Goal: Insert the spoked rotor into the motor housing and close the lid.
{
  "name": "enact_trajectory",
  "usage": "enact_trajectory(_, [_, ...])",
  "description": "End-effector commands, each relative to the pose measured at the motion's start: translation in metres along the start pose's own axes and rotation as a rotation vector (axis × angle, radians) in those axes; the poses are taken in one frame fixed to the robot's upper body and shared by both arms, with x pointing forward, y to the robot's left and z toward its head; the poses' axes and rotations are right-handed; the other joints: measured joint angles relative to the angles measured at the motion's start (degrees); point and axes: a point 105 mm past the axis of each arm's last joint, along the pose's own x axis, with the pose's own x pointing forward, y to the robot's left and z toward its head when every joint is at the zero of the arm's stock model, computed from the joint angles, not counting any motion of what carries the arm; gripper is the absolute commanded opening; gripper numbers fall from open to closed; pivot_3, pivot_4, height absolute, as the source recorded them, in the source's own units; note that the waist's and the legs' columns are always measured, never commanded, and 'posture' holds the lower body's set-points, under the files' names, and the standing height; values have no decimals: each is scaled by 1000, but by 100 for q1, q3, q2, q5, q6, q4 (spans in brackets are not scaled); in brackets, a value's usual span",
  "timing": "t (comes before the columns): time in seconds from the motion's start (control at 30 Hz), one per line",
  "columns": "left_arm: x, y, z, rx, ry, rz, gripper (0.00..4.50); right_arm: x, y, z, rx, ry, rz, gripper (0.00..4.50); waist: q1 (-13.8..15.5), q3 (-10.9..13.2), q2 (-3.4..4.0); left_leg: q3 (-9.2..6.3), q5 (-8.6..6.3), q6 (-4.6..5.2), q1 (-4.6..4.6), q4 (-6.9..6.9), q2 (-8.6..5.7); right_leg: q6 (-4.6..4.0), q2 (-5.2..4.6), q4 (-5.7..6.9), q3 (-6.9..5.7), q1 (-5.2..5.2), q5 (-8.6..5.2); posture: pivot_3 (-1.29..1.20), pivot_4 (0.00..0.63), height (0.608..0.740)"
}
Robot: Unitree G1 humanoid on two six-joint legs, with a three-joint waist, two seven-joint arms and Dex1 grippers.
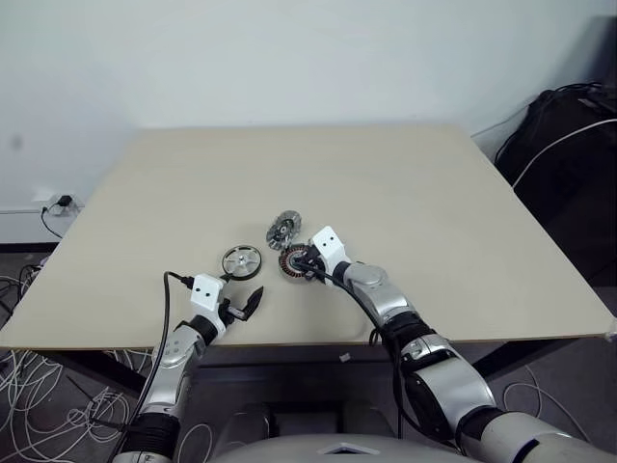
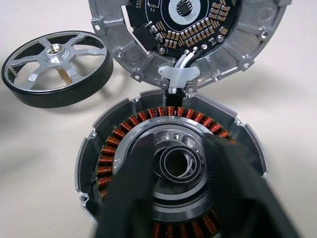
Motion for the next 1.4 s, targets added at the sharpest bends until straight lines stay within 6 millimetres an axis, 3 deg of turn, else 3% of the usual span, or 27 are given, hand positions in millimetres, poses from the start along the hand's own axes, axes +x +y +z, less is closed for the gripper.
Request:
enact_trajectory(0.03, [2,3,11,21,-46,1,4500,1,-3,22,-37,-70,-15,2687,-11,0,0,0,0,0,0,0,0,0,0,0,0,0,0,0,0,740])
enact_trajectory(0.07, [2,3,11,20,-45,1,4500,1,-3,24,-46,-78,-20,2927,-18,0,0,0,0,0,0,0,0,0,0,0,0,0,0,0,0,740])
enact_trajectory(0.2, [2,3,10,20,-45,2,4500,-5,-6,41,-32,-149,-20,2927,-32,0,0,-1,0,0,0,0,0,1,0,0,0,0,0,0,0,740])
enact_trajectory(0.33, [2,3,10,17,-46,4,4500,-17,-9,59,2,-225,-11,2045,-37,0,0,-3,0,0,0,0,0,1,0,0,0,1,0,0,0,740])
enact_trajectory(0.53, [3,3,11,16,-46,-4,4500,-33,-16,62,-5,-220,-58,69,-26,0,0,-3,0,0,0,0,0,1,0,0,0,1,0,0,0,740])
enact_trajectory(0.83, [4,2,10,14,-44,-16,4500,-30,-11,36,-82,-39,-78,23,-9,-1,0,1,0,0,0,2,1,1,0,0,0,1,0,0,0,740])
enact_trajectory(1.1, [4,2,8,14,-43,-14,4500,-13,3,37,-106,2,-29,23,-9,0,0,0,0,0,-1,3,0,3,0,0,0,0,0,0,0,740])
enact_trajectory(1.4, [2,2,10,15,-50,-4,4500,-7,0,32,-107,25,-29,23,0,-1,0,-2,0,0,-1,4,-1,3,0,0,-1,1,1,0,0,740])
